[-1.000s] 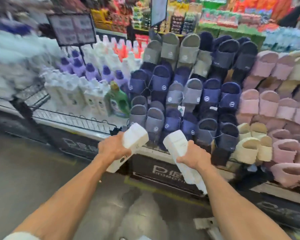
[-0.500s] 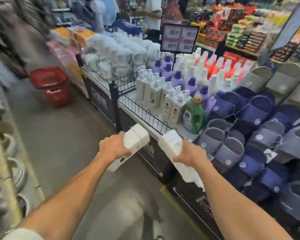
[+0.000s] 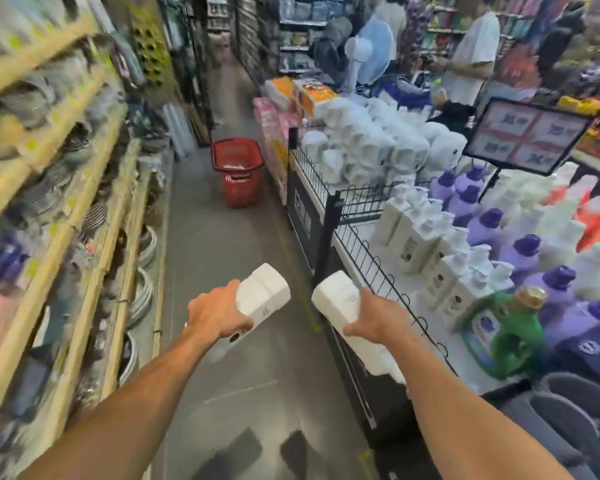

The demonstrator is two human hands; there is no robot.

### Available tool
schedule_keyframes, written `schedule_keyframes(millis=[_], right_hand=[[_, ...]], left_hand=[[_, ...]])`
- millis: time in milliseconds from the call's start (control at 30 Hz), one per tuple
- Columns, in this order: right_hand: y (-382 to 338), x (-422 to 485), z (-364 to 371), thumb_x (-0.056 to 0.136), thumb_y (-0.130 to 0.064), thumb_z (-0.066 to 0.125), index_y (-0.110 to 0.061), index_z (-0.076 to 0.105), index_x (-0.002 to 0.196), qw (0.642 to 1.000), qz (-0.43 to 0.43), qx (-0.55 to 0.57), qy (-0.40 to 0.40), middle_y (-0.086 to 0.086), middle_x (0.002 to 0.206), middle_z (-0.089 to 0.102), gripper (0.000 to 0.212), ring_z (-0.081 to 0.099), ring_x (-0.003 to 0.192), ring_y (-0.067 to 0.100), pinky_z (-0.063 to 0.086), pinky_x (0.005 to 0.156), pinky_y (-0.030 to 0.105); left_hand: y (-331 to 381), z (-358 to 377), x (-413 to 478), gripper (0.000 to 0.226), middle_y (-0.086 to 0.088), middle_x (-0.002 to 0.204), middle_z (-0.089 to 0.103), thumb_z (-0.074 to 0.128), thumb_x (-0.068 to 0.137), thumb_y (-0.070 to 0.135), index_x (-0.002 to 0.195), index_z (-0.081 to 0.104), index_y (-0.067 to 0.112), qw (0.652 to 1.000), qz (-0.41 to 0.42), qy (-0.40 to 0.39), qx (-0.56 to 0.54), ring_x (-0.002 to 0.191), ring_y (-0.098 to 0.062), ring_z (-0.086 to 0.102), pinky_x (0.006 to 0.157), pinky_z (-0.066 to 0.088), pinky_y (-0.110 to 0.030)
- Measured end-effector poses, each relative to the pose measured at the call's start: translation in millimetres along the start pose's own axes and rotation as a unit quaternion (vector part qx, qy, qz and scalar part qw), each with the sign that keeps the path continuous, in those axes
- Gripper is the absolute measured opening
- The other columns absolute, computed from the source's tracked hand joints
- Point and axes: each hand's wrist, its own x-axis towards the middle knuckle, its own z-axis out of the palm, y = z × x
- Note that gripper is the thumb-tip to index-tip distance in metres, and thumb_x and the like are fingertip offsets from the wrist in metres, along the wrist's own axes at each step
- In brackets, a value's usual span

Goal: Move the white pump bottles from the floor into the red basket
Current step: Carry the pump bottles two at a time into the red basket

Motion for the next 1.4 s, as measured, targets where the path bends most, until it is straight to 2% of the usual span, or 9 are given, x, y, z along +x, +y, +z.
schedule_keyframes(millis=[100,200,333,533,833,967,1167,1400], right_hand=[[-15,30,-5,0.068,-0.061,0.076,-0.020,0.042,0.121,0.999,-0.038,-0.023,-0.008,-0.001,0.105,0.063,0.075,0.063,0.095,0.026,0.053,0.080,0.042],[-33,56,-9,0.069,-0.060,0.076,-0.020,0.040,0.115,0.997,-0.063,-0.031,-0.018,0.000,0.107,0.063,0.071,0.064,0.096,0.027,0.049,0.074,0.039],[-63,90,-15,0.071,-0.059,0.075,-0.019,0.039,0.122,0.995,-0.085,-0.047,-0.028,0.000,0.108,0.062,0.074,0.064,0.099,0.028,0.047,0.072,0.038],[-110,134,-22,0.070,-0.060,0.076,-0.022,0.040,0.114,0.994,-0.092,-0.050,-0.027,-0.002,0.101,0.062,0.068,0.065,0.091,0.025,0.052,0.074,0.039],[-174,189,-46,0.073,-0.060,0.075,-0.022,0.040,0.114,0.994,-0.088,-0.056,-0.030,-0.003,0.100,0.060,0.066,0.062,0.090,0.023,0.046,0.070,0.036],[-191,216,-52,0.073,-0.060,0.075,-0.022,0.040,0.113,0.994,-0.087,-0.052,-0.038,-0.003,0.098,0.060,0.065,0.062,0.088,0.022,0.046,0.068,0.036],[-204,267,-59,0.071,-0.062,0.076,-0.022,0.040,0.114,0.993,-0.092,-0.042,-0.057,-0.002,0.101,0.062,0.069,0.065,0.090,0.024,0.057,0.082,0.043],[-205,349,-72,0.070,-0.063,0.076,-0.022,0.040,0.119,0.991,-0.104,-0.042,-0.071,-0.002,0.105,0.063,0.074,0.066,0.093,0.024,0.058,0.082,0.044]], left_hand=[[-21,-3,6,0.069,0.000,0.101,0.069,0.071,0.058,0.054,0.118,0.046,0.031,0.999,-0.037,0.005,-0.008,0.095,-0.030,0.067,0.068,0.041,-0.032],[-41,-8,13,0.072,-0.001,0.107,0.070,0.072,0.061,0.056,0.123,0.046,0.031,0.998,-0.066,0.011,-0.014,0.098,-0.030,0.067,0.070,0.044,-0.033],[-65,-15,31,0.070,-0.001,0.109,0.069,0.074,0.064,0.055,0.123,0.046,0.032,0.995,-0.098,0.015,-0.025,0.099,-0.029,0.066,0.071,0.046,-0.033],[-105,-25,75,0.073,-0.001,0.109,0.069,0.075,0.062,0.055,0.125,0.047,0.031,0.994,-0.104,0.021,-0.033,0.099,-0.028,0.066,0.079,0.049,-0.034],[-154,-49,137,0.072,-0.001,0.108,0.069,0.075,0.061,0.057,0.121,0.047,0.030,0.995,-0.096,0.015,-0.030,0.093,-0.027,0.067,0.074,0.053,-0.033],[-163,-55,164,0.071,-0.002,0.111,0.069,0.076,0.064,0.057,0.122,0.045,0.030,0.995,-0.095,0.015,-0.037,0.095,-0.027,0.065,0.072,0.048,-0.032],[-161,-61,217,0.071,0.000,0.106,0.068,0.074,0.064,0.056,0.123,0.044,0.029,0.996,-0.091,0.003,-0.025,0.091,-0.025,0.065,0.077,0.055,-0.035],[-140,-69,294,0.071,0.000,0.112,0.069,0.074,0.068,0.053,0.128,0.043,0.029,0.996,-0.089,-0.002,-0.026,0.097,-0.026,0.066,0.073,0.050,-0.032]])
